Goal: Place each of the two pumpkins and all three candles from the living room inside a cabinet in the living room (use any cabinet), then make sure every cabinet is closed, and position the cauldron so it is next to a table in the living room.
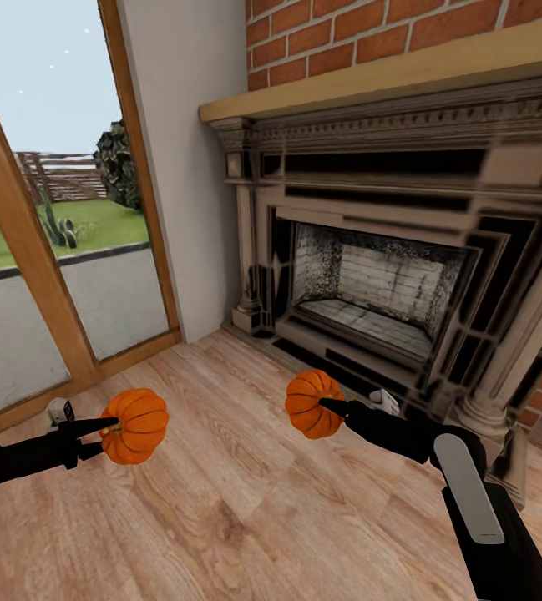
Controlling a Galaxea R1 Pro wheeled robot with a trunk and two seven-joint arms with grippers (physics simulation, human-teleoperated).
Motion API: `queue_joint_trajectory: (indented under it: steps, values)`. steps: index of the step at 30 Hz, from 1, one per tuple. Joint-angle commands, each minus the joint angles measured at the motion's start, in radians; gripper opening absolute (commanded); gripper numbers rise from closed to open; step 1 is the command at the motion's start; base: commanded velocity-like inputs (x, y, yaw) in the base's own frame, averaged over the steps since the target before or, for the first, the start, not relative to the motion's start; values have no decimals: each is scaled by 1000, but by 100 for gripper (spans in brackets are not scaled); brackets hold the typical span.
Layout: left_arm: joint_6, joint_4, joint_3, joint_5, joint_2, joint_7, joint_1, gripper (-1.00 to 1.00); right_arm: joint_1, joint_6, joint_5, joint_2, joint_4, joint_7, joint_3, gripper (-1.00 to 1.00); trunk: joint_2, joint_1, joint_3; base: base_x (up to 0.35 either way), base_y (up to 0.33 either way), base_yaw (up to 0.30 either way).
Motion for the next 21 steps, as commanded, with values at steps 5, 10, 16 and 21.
queue_joint_trajectory:
  steps: [5,10,16,21]
  values:
    - [8,-1,0,1,0,1,0,-100,-1,4,-6,0,-1,-5,-1,-100,35,-19,6,0,0,0]
    - [8,0,0,1,0,1,0,-100,0,0,-13,-1,-1,-2,-17,-100,70,-39,14,0,0,0]
    - [8,0,0,1,0,1,0,-100,8,-2,-74,-2,-2,15,-61,-100,112,-62,23,0,0,4]
    - [8,-1,0,1,0,1,0,-100,9,-2,-78,-2,-2,16,-74,-100,112,-62,18,0,0,14]
